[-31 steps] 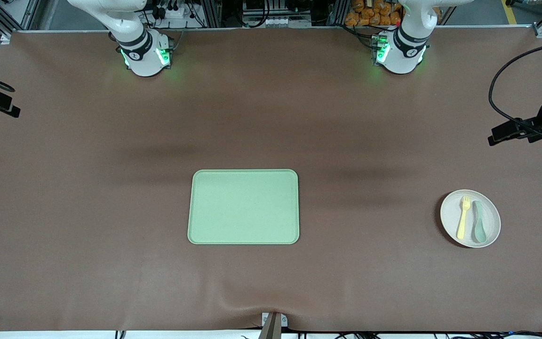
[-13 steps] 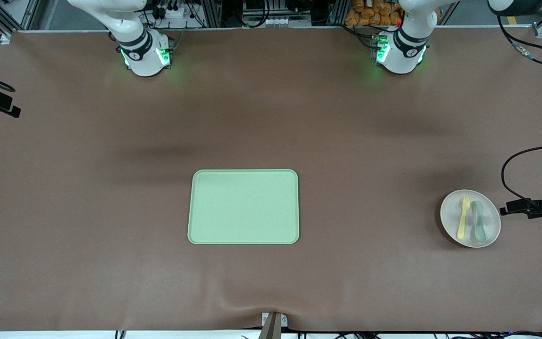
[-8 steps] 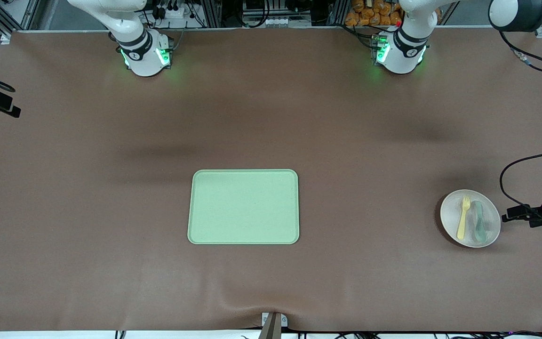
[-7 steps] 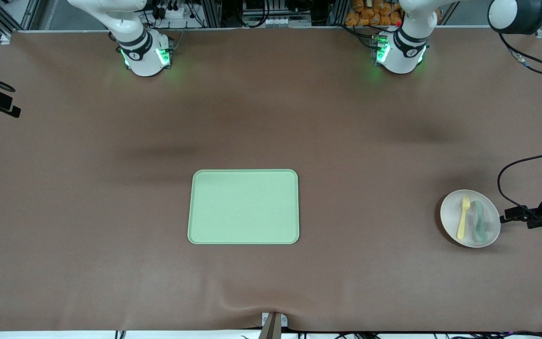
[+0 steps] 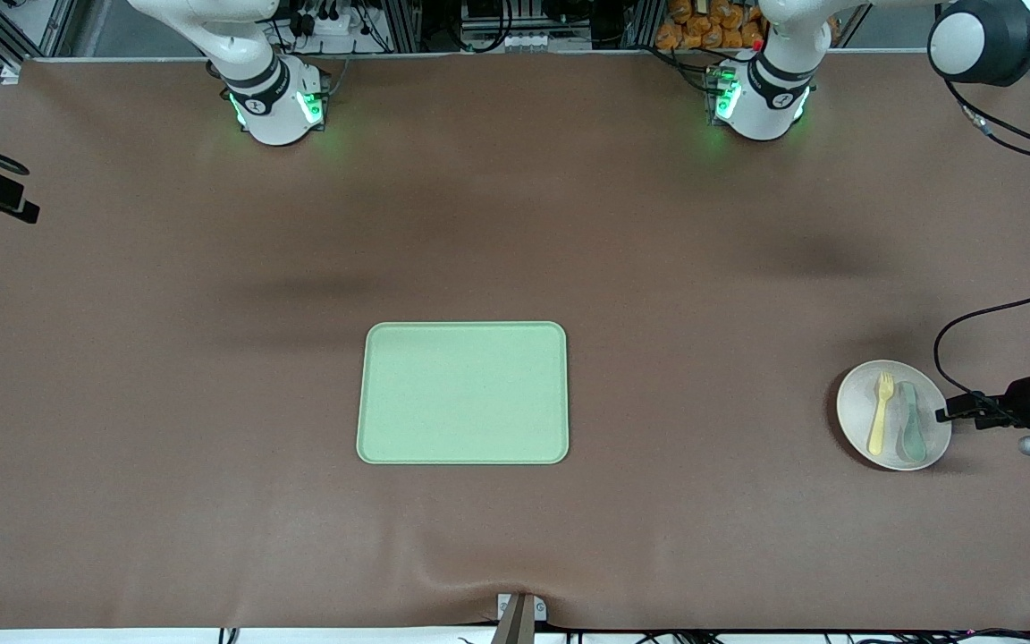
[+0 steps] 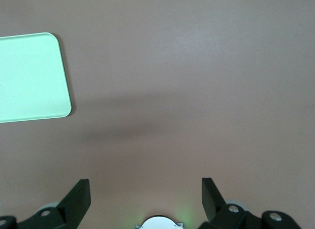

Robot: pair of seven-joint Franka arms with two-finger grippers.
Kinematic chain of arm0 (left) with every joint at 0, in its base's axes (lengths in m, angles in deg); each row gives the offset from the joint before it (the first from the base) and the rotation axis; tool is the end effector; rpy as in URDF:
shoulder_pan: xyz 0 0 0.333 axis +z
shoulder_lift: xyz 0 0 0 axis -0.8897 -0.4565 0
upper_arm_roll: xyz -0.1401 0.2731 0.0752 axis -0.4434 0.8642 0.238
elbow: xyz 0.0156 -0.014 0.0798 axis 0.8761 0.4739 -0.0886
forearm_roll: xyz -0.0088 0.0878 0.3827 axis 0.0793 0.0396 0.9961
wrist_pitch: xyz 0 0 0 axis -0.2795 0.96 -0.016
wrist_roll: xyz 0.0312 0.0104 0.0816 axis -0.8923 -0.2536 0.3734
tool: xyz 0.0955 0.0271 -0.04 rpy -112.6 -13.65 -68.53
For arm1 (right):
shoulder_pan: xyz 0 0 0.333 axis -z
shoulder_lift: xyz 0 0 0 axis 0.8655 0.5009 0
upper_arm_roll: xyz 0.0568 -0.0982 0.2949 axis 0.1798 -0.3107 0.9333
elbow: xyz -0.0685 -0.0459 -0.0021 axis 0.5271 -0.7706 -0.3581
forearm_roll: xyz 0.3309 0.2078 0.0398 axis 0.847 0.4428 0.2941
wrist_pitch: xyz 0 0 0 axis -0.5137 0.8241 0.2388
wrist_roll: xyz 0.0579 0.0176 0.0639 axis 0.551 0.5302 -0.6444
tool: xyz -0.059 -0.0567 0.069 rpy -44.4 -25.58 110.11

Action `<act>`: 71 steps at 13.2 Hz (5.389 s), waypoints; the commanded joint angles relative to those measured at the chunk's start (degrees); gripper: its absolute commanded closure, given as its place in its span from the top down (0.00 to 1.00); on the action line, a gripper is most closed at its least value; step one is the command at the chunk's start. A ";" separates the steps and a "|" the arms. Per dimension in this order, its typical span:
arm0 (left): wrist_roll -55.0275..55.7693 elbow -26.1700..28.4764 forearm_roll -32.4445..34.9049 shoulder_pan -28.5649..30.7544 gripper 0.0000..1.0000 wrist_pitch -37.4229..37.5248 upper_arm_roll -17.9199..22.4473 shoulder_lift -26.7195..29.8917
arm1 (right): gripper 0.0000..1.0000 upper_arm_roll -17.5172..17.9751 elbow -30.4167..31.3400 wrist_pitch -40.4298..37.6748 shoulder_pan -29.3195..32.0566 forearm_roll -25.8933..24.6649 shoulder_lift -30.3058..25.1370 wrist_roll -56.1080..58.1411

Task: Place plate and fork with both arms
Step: 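Close the left gripper on the white plate's rim, then carry the plate with the left gripper onto the green tray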

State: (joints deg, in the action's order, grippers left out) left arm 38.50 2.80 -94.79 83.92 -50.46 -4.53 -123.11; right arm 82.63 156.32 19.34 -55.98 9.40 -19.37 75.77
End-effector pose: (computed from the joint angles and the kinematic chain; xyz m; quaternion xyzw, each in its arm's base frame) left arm 0.6833 0.2583 0.2204 0.9913 -0.0557 0.0396 0.1121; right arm 0.5386 -0.0645 0.6475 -0.9974 0.0443 0.0531 0.0196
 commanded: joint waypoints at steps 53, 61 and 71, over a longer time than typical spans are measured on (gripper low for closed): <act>19.70 -1.44 -4.80 -12.18 0.00 8.04 -4.75 4.06 | 1.00 -0.17 0.46 -0.06 -0.53 -0.72 -0.70 -0.36; 38.77 -1.00 -2.95 -26.51 0.00 7.87 -5.10 7.15 | 1.00 -0.17 0.46 -0.06 -0.53 -0.72 -0.70 -0.36; 56.55 -1.53 -3.39 -41.89 0.00 -6.17 -5.10 3.02 | 1.00 -0.17 0.46 -0.06 -0.53 -0.64 -0.70 -0.36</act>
State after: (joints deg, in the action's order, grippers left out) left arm 94.29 1.29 -98.11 43.97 -52.44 -10.11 -118.55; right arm 82.63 156.33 19.33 -55.99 9.40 -19.37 75.77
